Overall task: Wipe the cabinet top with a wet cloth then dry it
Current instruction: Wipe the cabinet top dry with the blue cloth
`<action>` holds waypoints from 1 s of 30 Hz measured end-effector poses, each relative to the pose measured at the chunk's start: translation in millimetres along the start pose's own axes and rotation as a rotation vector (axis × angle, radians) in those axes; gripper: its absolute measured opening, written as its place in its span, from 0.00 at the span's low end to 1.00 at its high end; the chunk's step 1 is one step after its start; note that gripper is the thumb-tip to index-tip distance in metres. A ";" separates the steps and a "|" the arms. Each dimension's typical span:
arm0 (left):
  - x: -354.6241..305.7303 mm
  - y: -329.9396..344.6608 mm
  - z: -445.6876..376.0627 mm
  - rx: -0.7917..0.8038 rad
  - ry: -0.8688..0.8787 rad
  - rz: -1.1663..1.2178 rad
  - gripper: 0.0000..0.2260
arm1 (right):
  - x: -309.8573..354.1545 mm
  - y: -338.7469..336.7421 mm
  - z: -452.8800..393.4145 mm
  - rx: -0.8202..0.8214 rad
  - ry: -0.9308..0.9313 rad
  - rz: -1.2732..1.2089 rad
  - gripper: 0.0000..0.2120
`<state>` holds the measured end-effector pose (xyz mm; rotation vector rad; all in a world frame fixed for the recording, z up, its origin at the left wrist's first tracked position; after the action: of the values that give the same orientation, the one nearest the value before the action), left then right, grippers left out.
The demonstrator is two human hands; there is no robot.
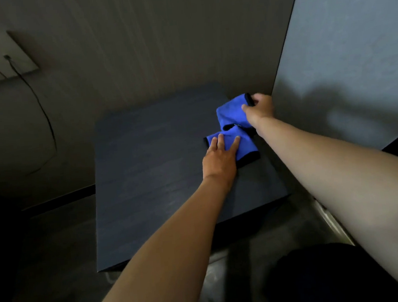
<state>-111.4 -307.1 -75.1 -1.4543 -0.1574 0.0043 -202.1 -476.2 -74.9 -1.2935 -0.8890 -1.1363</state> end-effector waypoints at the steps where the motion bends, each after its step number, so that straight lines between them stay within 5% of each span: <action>1: 0.0 0.7 -8.7 0.019 -0.004 0.004 0.30 | 5.1 1.4 -5.4 0.004 -0.033 -0.010 0.14; 30: 38.7 -6.5 -168.5 0.035 -0.059 -0.024 0.32 | 88.9 49.7 -44.3 0.071 -0.437 -0.396 0.09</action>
<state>-55.2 -470.5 -82.8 -1.4175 -0.2218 0.0298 -136.8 -535.2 -7.2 -1.3667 -1.5478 -1.1230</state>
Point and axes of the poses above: each hand's wrist, its own z-axis away from the middle knuckle, its own y-axis out of the palm, x = y × z, the point moved 6 cm from there along -z, towards the middle knuckle, and after that the axes turned 13 degrees about -z, right-handed, at the moved point
